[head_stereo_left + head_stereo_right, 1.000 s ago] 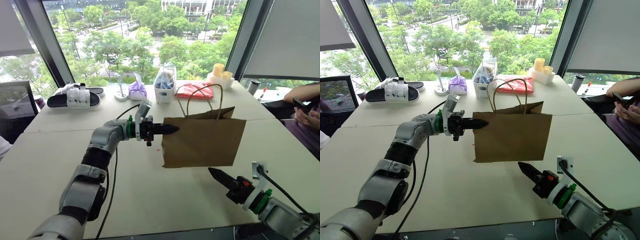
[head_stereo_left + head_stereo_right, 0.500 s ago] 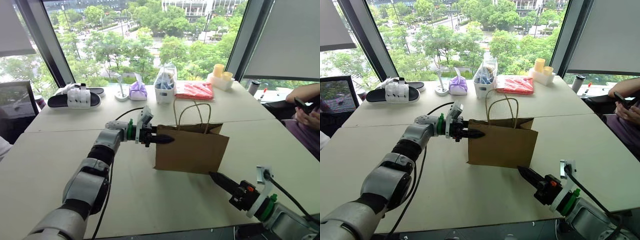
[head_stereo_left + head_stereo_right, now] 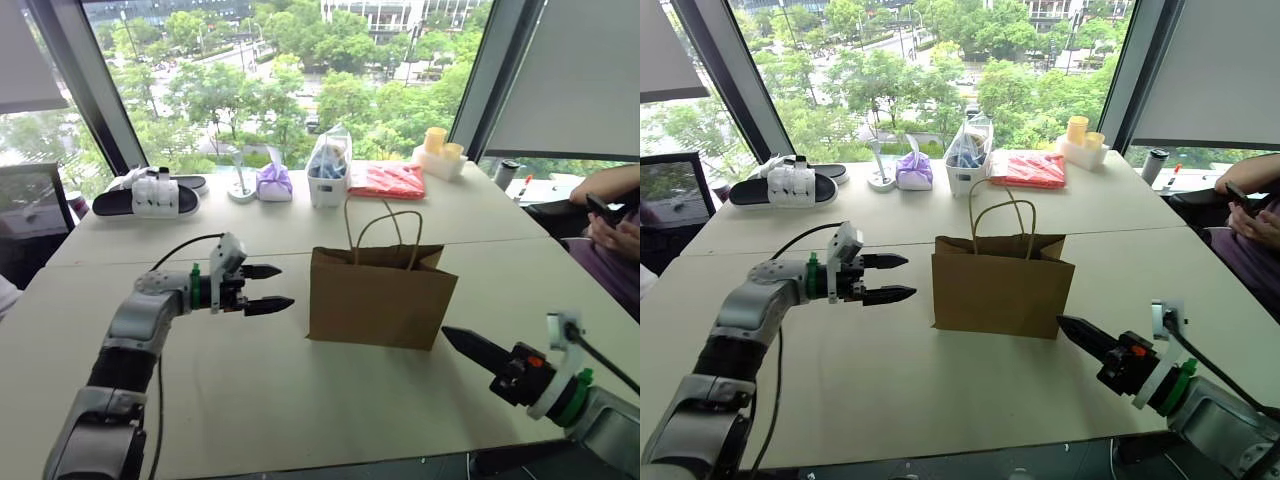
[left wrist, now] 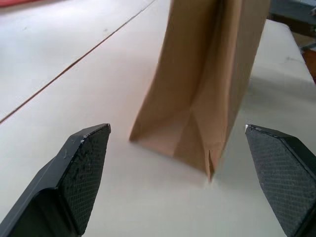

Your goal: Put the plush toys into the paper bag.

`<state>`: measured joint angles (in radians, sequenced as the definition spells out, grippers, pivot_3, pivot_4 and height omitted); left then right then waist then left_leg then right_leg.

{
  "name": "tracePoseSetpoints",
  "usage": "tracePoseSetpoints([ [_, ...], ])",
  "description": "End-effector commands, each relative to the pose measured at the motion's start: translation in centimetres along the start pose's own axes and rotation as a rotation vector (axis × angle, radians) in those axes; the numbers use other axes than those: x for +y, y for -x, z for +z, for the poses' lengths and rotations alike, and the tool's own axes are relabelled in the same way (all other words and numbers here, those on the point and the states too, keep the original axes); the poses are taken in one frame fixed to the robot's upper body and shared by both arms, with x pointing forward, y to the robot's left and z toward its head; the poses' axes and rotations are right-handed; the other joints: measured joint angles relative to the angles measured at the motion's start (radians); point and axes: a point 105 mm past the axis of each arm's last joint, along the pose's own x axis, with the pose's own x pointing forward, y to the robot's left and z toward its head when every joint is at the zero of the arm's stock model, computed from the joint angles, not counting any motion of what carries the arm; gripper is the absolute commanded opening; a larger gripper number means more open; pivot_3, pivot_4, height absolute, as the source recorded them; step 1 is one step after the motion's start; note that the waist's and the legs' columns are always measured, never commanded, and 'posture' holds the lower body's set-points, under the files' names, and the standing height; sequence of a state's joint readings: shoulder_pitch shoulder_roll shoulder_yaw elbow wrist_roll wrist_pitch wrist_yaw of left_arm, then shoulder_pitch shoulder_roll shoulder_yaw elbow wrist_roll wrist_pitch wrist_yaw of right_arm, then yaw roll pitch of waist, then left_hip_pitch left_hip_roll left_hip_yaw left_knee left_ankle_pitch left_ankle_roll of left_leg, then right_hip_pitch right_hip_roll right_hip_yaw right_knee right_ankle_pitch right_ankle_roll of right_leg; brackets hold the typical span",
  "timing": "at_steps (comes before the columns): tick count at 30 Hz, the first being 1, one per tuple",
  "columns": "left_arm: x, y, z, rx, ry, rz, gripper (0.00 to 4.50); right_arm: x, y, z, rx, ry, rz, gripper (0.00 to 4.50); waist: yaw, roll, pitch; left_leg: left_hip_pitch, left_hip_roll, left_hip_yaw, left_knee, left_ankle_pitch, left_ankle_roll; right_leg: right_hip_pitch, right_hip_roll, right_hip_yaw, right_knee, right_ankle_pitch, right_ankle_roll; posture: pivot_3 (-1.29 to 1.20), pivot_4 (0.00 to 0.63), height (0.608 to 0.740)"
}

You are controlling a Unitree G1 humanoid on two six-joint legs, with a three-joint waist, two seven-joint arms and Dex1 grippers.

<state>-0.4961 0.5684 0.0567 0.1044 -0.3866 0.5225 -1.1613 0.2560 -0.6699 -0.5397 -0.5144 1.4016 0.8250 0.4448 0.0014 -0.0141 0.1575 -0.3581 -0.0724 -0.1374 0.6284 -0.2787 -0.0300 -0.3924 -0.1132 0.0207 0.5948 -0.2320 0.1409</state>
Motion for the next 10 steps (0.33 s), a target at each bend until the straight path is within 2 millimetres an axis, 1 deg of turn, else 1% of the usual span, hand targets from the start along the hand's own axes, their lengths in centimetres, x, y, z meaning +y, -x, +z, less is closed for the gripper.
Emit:
tracePoseSetpoints([
  [1,-1.8,2.2,-0.5,-0.026,0.058,0.102,4.46,-0.6,1.4,0.7,-0.022,-0.007,-0.012,0.00,0.006,0.000,0.000,0.001,0.000,0.001,0.000,0.000,0.000,0.001,-0.001,0.001,0.000,0.000,0.000,0.00,0.150,0.740],
  [2,-2.3,2.4,-0.8,-0.024,0.078,0.114,4.46,-0.8,1.6,0.6,-0.016,-0.007,-0.023,0.00,0.009,0.000,0.000,0.001,0.000,0.001,0.000,0.000,0.000,0.001,-0.001,0.001,-0.001,0.000,0.000,0.00,0.150,0.740],
  [4,-4.6,2.5,-2.0,-0.042,0.162,0.125,4.46,-2.0,2.4,-0.5,0.050,0.000,-0.082,0.00,0.015,0.000,0.000,0.000,0.000,0.001,0.000,0.000,0.000,0.000,-0.001,0.001,-0.001,0.000,0.000,0.00,0.150,0.740],
  [6,-6.4,2.6,-2.9,-0.049,0.223,0.140,4.46,-2.3,3.1,-1.5,0.123,0.028,-0.113,0.00,0.018,0.000,0.000,0.000,-0.001,0.001,0.000,-0.001,0.000,0.001,-0.002,0.001,-0.001,-0.002,-0.003,0.00,0.150,0.740],
  [8,-8.0,2.2,-3.4,-0.074,0.276,0.175,4.46,-2.3,3.5,-0.8,0.125,0.050,-0.102,0.00,0.019,0.000,0.000,0.000,-0.001,0.001,0.000,-0.001,0.000,0.001,-0.003,0.001,-0.001,-0.003,-0.002,0.00,0.150,0.740],
  [10,-9.2,1.8,-3.5,-0.089,0.303,0.214,4.46,-2.4,3.7,-0.8,0.166,0.071,-0.088,0.00,0.016,0.000,0.000,0.001,-0.001,0.003,0.001,-0.001,0.000,0.002,-0.003,0.001,-0.001,-0.003,-0.002,0.00,0.150,0.740],
])
